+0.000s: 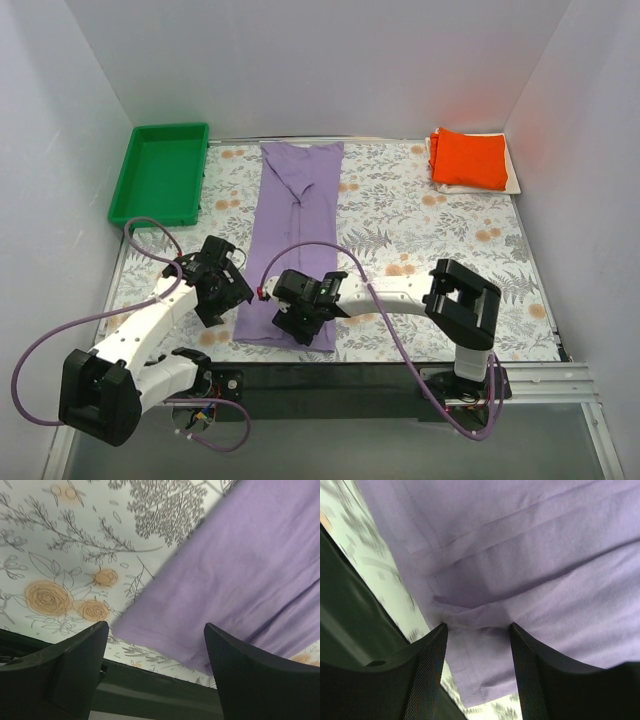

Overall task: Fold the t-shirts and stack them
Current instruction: Fold the tshirt

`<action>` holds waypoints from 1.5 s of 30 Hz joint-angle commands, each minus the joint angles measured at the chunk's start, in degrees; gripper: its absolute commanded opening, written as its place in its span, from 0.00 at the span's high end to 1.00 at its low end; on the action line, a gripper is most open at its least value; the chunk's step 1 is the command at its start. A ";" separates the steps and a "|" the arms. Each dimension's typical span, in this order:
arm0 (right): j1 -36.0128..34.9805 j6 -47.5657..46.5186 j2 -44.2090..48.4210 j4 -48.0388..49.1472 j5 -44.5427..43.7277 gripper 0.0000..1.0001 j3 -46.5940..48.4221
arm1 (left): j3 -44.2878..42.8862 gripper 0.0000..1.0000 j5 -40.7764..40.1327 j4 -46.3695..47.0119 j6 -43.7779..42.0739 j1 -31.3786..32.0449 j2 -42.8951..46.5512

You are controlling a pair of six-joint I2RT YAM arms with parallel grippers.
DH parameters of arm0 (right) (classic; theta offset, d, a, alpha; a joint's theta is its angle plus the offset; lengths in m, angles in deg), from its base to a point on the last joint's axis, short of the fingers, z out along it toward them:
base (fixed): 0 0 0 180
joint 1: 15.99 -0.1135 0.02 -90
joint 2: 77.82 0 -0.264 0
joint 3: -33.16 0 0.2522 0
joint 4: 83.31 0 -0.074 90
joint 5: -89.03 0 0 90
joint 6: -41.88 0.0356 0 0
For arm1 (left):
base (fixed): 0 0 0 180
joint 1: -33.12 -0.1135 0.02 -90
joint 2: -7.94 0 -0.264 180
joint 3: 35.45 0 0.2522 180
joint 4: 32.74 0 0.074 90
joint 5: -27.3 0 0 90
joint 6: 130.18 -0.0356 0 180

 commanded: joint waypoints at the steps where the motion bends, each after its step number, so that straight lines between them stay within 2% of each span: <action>1: -0.83 0.45 3.15 -10.60 -4.42 0.49 -6.40 | 2.74 0.30 7.04 -0.79 2.58 -0.04 3.44; 9: -0.74 3.78 11.24 -13.41 -6.79 0.48 -8.09 | 5.47 0.31 13.98 0.61 6.71 6.46 4.32; 13: -0.13 10.36 16.42 -15.16 -11.09 0.44 -6.86 | 5.91 0.31 13.82 1.23 11.97 14.80 2.83; 14: 0.13 14.04 18.70 -16.21 -11.97 0.40 -6.94 | 6.00 0.31 13.21 1.14 13.38 18.12 1.96; 18: 4.61 22.41 24.16 -17.10 -11.98 0.37 -10.27 | 5.73 0.32 9.43 -1.40 18.40 22.81 0.90; 22: 7.08 29.70 27.86 -17.28 -11.02 0.39 -15.37 | 6.52 0.35 6.10 -1.32 20.60 24.40 -0.77; 24: 7.61 33.12 28.82 -17.10 -10.05 0.45 -18.18 | 6.61 0.37 5.12 -0.45 20.69 25.45 -3.13; 27: 7.61 35.34 29.18 -16.58 -9.43 0.46 -20.38 | 5.91 0.39 3.45 0.43 20.77 27.47 -5.34; 34: 7.69 41.40 30.15 -9.12 -6.80 0.47 -25.30 | 4.85 0.44 0.98 1.14 20.86 28.79 -7.10; 42: 7.96 42.55 28.57 -8.14 -7.76 0.48 -26.89 | 5.03 0.47 0.81 2.37 19.98 28.97 -8.86; 45: 7.87 42.46 26.72 -7.44 -6.63 0.54 -27.50 | 5.47 0.48 1.25 3.16 19.72 28.97 -8.77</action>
